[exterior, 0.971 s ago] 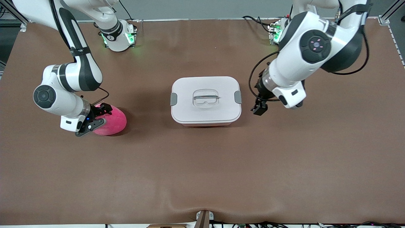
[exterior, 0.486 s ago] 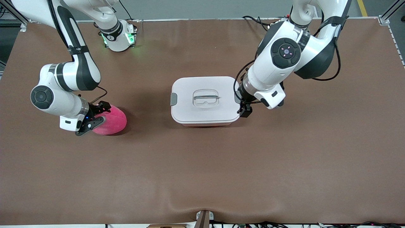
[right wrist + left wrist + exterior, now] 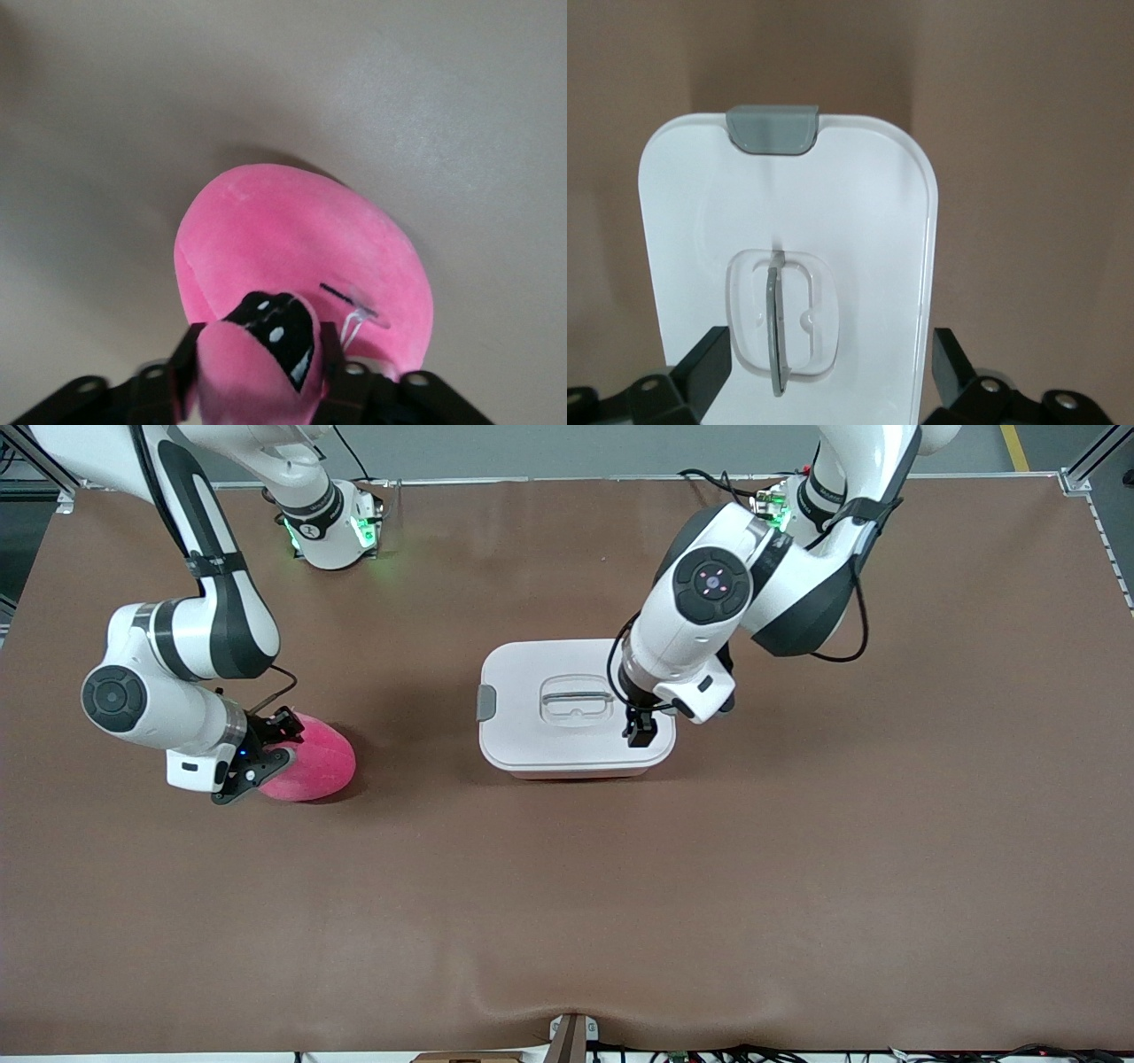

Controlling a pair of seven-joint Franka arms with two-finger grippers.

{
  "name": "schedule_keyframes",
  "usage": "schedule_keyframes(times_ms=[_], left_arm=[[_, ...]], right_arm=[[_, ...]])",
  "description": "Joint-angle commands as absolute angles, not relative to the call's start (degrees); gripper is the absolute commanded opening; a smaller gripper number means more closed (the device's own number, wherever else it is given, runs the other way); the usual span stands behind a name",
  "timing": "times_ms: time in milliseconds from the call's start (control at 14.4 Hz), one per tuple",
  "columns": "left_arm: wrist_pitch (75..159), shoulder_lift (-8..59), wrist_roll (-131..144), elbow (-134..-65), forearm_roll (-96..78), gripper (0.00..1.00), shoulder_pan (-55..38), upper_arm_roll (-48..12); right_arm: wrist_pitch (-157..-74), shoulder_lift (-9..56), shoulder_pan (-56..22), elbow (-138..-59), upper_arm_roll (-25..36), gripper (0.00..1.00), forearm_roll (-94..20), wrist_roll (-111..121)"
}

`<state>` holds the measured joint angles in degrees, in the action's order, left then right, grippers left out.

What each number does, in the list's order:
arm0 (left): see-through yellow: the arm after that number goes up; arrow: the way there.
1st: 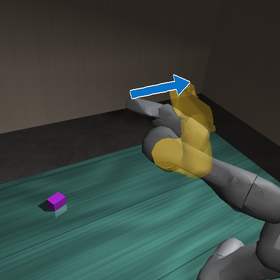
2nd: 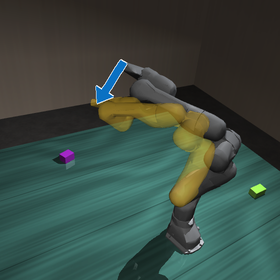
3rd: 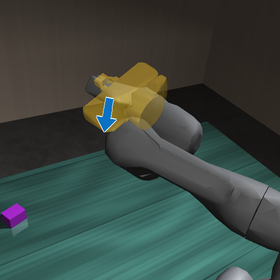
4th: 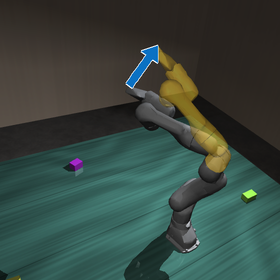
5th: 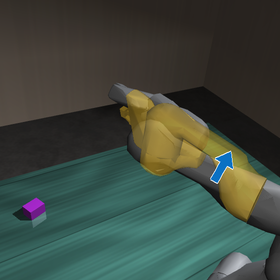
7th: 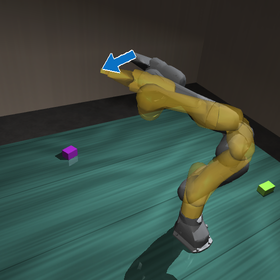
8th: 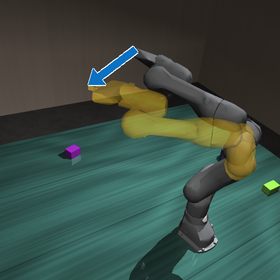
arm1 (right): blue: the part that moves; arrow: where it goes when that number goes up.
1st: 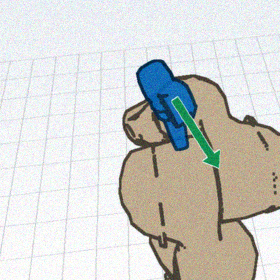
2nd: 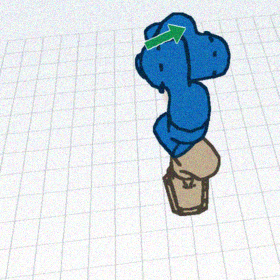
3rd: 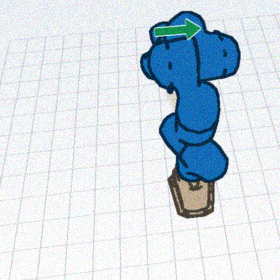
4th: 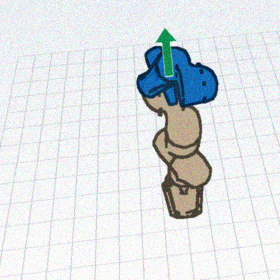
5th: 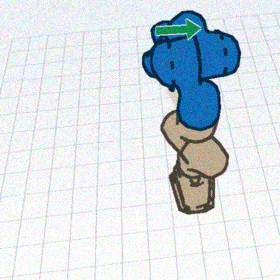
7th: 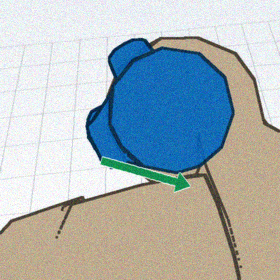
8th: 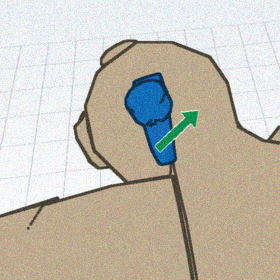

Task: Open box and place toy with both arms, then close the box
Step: 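Lower the left gripper onto the white lid handle and grasp it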

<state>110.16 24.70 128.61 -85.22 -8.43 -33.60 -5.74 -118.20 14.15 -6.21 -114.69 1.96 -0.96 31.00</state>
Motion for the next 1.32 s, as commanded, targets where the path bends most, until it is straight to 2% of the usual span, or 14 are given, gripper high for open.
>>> schedule_keyframes(times_ms=[0,69,139,416,833,1041,1110,1179,1249], left_arm=[[111.71,26.71,132.00,-84.11,-6.34,1.00,-36.29,-4.92],[111.80,27.24,133.49,-84.11,-4.24,1.00,-37.17,-5.10],[111.80,27.94,135.07,-84.02,-2.65,1.00,-38.31,-5.10],[111.88,29.26,138.07,-83.41,-2.55,1.00,-40.60,-5.36],[112.76,31.73,137.81,-83.32,-2.37,1.00,-43.41,-5.36],[112.76,32.17,137.90,-83.32,-2.20,1.00,-43.68,-5.36],[112.76,32.25,137.38,-83.41,-2.02,0.98,-43.68,-5.27],[112.85,32.17,137.20,-83.41,-1.93,0.74,-43.59,-5.27],[112.85,32.17,137.11,-83.41,-2.02,0.60,-43.51,-5.27]], right_arm=[[-117.60,13.89,-5.54,-114.87,1.58,0.18,-1.41,32.08],[-117.60,13.89,-5.54,-114.87,1.58,0.03,-1.41,32.08],[-117.60,13.89,-5.54,-114.87,1.50,0.00,-1.41,32.08],[-117.69,13.62,-5.80,-113.74,1.58,0.00,-1.41,33.13],[-117.16,11.70,-5.97,-110.04,1.67,0.00,-0.53,47.44],[-113.48,11.16,-6.41,-105.75,1.50,0.00,0.26,56.48],[-112.86,11.16,-6.85,-104.43,1.41,0.00,1.83,59.21],[-112.07,11.08,-7.81,-103.54,1.41,0.00,3.67,62.02],[-111.36,10.99,-8.87,-102.93,1.49,0.00,5.43,64.14]])
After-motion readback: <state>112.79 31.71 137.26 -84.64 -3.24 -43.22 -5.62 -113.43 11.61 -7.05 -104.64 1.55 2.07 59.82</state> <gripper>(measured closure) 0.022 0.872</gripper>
